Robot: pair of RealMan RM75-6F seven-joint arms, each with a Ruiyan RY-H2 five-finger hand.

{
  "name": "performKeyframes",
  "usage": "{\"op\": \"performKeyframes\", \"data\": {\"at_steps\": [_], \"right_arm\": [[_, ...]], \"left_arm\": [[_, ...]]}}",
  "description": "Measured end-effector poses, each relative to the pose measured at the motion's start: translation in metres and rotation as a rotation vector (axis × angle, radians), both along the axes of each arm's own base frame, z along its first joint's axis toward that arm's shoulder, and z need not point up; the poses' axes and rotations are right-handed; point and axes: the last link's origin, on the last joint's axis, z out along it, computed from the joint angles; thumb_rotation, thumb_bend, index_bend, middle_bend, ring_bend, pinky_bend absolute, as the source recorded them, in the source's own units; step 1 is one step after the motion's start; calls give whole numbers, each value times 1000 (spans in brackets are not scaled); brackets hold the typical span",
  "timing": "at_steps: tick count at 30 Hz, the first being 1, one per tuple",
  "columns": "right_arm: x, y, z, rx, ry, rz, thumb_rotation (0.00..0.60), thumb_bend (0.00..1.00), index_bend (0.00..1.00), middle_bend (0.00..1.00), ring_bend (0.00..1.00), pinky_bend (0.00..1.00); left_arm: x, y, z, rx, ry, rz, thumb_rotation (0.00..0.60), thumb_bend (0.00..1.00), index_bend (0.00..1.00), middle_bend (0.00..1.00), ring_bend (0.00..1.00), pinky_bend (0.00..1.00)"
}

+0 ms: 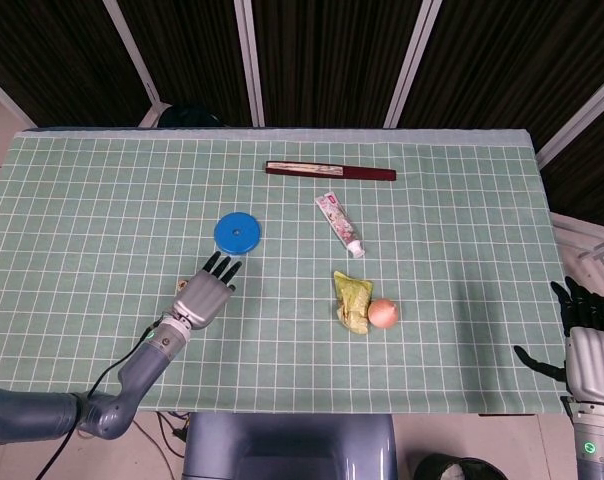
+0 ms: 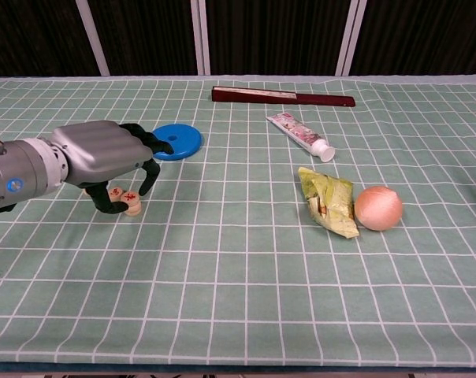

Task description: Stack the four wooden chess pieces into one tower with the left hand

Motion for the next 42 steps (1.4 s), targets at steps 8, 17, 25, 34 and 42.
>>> {"op": "performKeyframes", "data": {"at_steps": [8,17,25,34,42], "right_arm": [[0,0,0,0,-1,1,600,233,81,13,0,0],[0,0,0,-2,0,3,600,232,81,13,0,0],[0,0,-1,-1,-1,-3,600,232,81,13,0,0],[0,0,-1,0,-1,-7,600,232,81,13,0,0],[0,0,-1,2,0,-4,600,232,81,13,0,0]], "left_arm": [[0,-1,1,2,-1,-2,600,315,444,33,0,0],[1,-1,15,42,-31,1,600,310,321,25,0,0],[-15,6,30,70,-70,59,600,274,343,24,0,0],[-35,24,25,62,-112,116,600,273,365,28,0,0],[-45,30,15,42,-126,132,600,274,405,33,0,0]]}}
